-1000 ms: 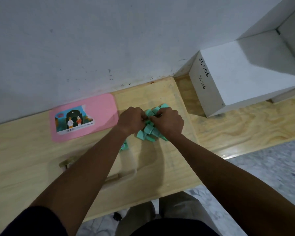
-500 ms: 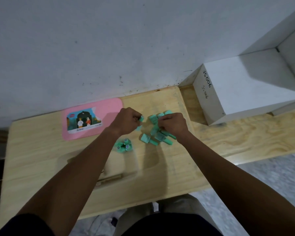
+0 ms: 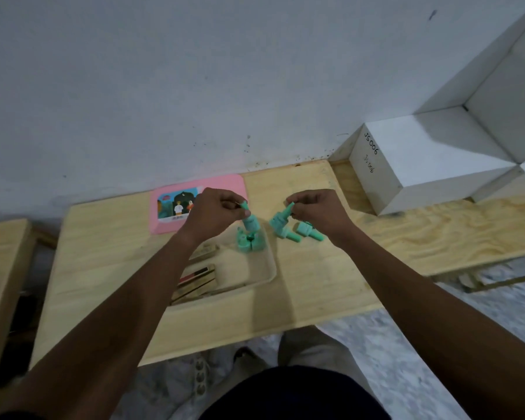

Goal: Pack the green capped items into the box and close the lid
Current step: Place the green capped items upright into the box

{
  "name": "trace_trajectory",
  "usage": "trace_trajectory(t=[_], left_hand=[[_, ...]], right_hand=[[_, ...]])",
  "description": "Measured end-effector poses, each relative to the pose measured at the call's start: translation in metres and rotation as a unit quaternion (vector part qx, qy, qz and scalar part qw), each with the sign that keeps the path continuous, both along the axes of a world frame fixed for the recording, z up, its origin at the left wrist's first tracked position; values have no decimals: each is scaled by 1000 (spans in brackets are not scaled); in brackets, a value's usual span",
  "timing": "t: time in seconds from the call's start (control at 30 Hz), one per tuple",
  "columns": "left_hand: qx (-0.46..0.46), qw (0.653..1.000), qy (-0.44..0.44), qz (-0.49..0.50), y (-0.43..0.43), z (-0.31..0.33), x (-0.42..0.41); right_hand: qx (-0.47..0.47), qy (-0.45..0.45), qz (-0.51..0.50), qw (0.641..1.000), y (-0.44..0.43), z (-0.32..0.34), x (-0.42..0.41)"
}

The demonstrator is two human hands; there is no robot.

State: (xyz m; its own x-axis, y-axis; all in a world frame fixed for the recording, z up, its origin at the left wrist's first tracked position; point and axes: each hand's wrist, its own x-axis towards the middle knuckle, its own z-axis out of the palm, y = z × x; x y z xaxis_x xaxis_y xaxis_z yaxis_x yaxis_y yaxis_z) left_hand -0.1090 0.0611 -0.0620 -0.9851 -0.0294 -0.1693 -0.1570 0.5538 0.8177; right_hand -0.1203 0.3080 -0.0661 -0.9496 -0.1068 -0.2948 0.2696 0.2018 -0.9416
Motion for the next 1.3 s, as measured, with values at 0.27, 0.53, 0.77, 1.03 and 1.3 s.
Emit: trace_trajectory(t=[0.27, 0.53, 0.77, 1.03, 1.3], left_hand=[[-16, 1000, -3, 2, -10, -3, 50], [-74, 997, -15, 14, -5, -25, 73], [-130, 992, -3, 7, 6, -46, 73], [-137, 990, 21, 21, 16, -59, 73], [-155, 987, 29, 30, 21, -65, 73]], right_hand=[[117, 40, 83, 989, -22, 0, 34], [248, 107, 190, 944, -47, -10, 37], [352, 198, 272, 873, -57, -28, 36], [414, 213, 261, 846, -64, -47, 36], [442, 287, 258, 810, -67, -53, 39]])
